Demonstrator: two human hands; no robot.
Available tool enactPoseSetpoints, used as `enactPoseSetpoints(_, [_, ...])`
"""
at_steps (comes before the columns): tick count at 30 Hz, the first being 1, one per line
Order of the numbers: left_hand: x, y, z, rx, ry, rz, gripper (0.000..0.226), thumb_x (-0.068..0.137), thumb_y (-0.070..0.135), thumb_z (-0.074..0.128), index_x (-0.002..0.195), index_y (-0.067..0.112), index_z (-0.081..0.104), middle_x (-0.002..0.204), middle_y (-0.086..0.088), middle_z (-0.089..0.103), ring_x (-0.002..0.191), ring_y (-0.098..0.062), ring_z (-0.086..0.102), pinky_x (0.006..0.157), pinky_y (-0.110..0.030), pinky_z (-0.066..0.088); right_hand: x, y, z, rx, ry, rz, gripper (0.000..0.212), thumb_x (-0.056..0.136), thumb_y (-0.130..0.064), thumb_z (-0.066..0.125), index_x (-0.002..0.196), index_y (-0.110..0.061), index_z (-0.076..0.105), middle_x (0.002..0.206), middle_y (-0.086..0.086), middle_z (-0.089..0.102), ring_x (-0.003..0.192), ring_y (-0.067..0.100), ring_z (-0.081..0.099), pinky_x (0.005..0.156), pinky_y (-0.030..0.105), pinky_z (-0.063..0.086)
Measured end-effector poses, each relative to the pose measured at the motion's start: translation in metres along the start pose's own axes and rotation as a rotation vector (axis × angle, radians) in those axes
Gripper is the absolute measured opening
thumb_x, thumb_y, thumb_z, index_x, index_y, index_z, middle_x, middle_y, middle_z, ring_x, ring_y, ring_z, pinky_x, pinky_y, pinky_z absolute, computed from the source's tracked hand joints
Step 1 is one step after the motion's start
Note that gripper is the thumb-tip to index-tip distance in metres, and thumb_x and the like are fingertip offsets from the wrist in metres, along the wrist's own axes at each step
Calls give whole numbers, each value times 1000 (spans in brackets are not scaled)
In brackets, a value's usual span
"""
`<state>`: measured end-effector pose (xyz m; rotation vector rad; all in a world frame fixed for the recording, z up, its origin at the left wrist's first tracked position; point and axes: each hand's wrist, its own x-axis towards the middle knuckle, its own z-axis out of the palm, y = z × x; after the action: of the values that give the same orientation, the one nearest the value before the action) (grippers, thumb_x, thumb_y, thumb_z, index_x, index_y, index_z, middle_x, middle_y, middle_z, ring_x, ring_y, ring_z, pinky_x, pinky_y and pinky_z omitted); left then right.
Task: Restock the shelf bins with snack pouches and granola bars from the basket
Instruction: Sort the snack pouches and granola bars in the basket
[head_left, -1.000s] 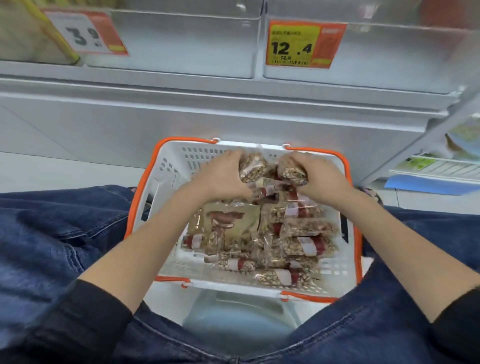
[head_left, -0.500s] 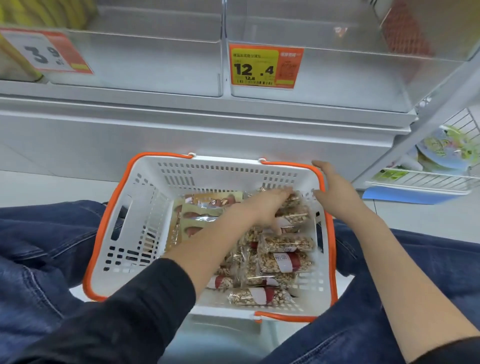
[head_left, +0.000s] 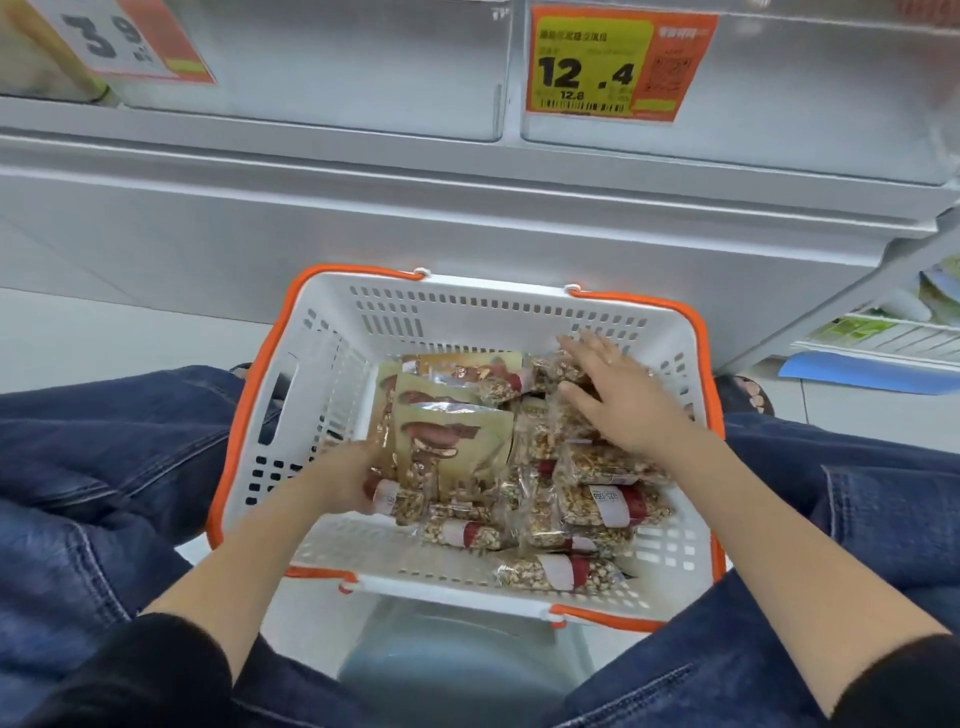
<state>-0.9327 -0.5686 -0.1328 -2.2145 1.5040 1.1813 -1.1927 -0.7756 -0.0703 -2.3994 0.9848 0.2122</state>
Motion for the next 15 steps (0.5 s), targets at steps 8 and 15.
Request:
enactPoseSetpoints(8, [32,-24,50,143,-153,-26,84,78,35,71,147,17,26,151,-4,31,131,-23,38,104,-31,36,-6,-83,46,40,-171,-251,47,96,-27,51,141,-24,38,130,1,55,92,11,59,82,32,54])
enactPoseSetpoints(15, [46,-32,60,242,-97,-4,60,85,31,64,138,17,40,147,-3,30,133,-26,26,110,-42,29,15,-95,145,-26,-731,-37,50,88,-20,59,130,-5,36,124,16,49,103,28,50,72,31,37])
